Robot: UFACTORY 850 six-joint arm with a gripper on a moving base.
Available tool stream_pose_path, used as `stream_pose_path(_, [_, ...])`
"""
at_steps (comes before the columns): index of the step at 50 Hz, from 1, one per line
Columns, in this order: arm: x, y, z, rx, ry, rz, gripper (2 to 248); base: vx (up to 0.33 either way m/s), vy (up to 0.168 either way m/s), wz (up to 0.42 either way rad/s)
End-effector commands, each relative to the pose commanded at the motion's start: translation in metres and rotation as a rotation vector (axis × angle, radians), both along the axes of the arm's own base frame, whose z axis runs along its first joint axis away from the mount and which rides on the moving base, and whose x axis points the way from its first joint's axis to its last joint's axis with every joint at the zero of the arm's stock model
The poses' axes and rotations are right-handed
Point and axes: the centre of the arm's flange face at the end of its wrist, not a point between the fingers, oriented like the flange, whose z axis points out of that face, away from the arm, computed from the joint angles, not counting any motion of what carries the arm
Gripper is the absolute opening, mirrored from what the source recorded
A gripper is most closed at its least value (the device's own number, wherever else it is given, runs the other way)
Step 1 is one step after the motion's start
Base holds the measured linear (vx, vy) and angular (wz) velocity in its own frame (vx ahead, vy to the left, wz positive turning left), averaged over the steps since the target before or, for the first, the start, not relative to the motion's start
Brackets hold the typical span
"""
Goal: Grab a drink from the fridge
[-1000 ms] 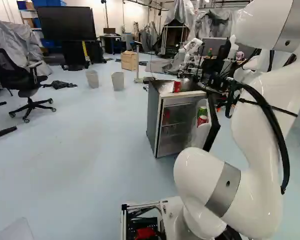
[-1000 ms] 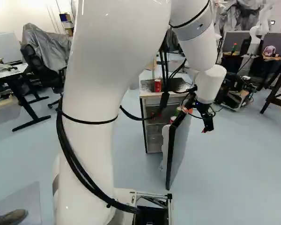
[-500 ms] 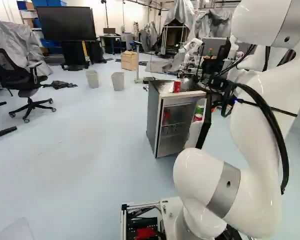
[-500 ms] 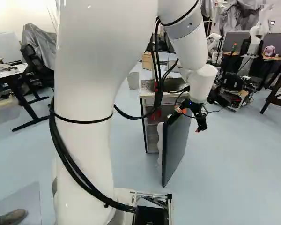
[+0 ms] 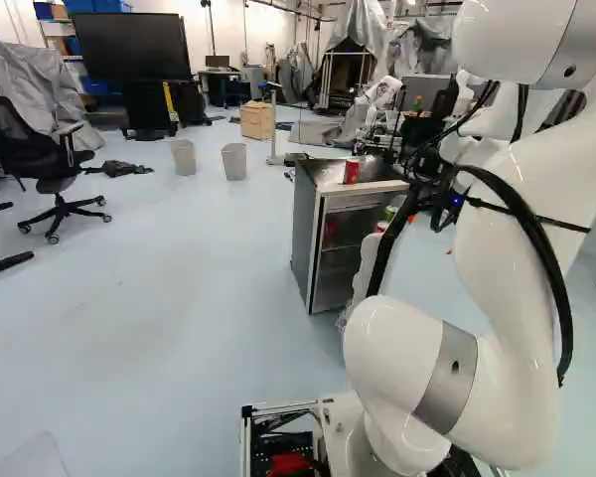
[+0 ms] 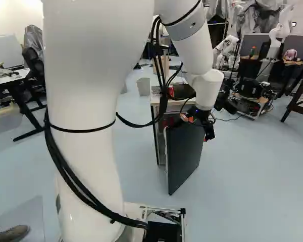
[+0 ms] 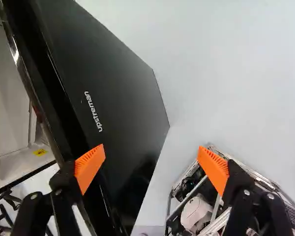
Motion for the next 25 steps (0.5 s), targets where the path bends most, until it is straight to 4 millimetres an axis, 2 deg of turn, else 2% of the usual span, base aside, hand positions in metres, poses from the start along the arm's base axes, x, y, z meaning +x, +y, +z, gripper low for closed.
stream_pose_path(25, [0.004,0.039,0.0,0.009,0.01,0.063,247,0.0,0.0,0.0])
